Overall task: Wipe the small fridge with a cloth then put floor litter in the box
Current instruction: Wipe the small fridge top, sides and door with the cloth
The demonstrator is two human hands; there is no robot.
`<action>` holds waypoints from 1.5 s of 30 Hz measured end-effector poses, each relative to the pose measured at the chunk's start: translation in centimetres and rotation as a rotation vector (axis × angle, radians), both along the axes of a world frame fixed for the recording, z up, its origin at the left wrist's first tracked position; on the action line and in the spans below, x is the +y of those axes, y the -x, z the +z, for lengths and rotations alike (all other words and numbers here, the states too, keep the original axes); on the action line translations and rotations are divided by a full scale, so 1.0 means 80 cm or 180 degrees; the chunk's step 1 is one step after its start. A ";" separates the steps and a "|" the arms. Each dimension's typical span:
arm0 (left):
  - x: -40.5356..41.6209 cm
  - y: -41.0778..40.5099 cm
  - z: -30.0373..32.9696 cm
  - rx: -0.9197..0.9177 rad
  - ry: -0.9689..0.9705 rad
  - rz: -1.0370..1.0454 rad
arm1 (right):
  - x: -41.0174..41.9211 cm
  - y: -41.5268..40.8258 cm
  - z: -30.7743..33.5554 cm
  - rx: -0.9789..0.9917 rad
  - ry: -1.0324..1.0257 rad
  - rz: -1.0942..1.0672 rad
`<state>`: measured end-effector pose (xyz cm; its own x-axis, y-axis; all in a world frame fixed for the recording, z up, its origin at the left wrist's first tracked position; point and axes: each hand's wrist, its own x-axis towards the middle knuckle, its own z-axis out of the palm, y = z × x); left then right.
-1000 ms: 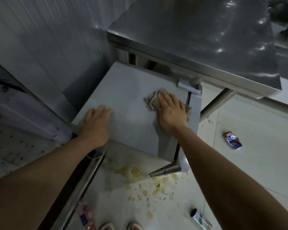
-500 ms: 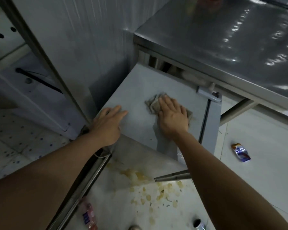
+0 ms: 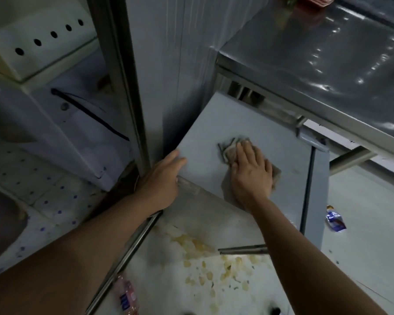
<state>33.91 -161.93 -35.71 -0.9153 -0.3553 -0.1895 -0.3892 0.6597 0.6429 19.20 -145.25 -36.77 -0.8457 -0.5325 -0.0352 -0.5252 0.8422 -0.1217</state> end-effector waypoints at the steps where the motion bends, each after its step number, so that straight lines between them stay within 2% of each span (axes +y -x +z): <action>1: -0.001 -0.003 0.000 0.0001 -0.0052 0.0105 | -0.004 -0.022 -0.001 0.0056 0.0001 0.0171; 3: -0.005 -0.011 0.000 -0.0035 -0.0126 0.0387 | 0.001 -0.069 -0.002 0.0128 0.0039 0.0622; 6: -0.010 -0.019 0.001 -0.0029 -0.0248 0.0625 | 0.010 -0.089 0.002 -0.0071 -0.0004 0.0888; 9: -0.014 -0.019 0.002 0.0213 -0.0524 0.0557 | -0.015 -0.047 0.001 -0.0062 -0.0123 0.0837; 14: -0.018 -0.026 -0.005 0.0334 -0.0593 0.0524 | -0.106 0.008 0.003 -0.0220 -0.0008 0.0317; 19: -0.021 -0.036 -0.008 0.0280 -0.0832 0.0627 | -0.089 -0.075 -0.011 0.0148 0.0011 0.1002; 23: -0.031 -0.048 -0.009 0.0258 -0.0689 0.0769 | -0.100 -0.056 -0.003 -0.0014 -0.0106 0.1167; 27: -0.040 -0.059 -0.008 0.0293 -0.0511 0.0961 | -0.151 -0.007 0.006 -0.0092 0.0033 0.0933; 29: -0.040 -0.067 -0.007 0.0205 -0.0494 0.0945 | -0.157 -0.009 0.006 -0.0038 0.0043 0.1040; 34: -0.038 -0.078 0.002 0.0082 -0.0474 0.0951 | -0.131 -0.069 0.002 0.0039 0.0091 0.1667; 39: -0.034 -0.076 0.015 0.0170 -0.0295 0.0814 | -0.114 -0.099 -0.003 0.0420 -0.0371 0.2165; 45: -0.008 -0.050 0.032 0.0538 0.0030 0.0697 | -0.065 -0.098 0.001 0.0429 -0.0396 0.2220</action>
<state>37.92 -162.56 -33.15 -0.8349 -0.5493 -0.0362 -0.4108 0.5781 0.7050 27.01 -150.41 -36.68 -0.3116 -0.9489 -0.0502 -0.9494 0.3088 0.0570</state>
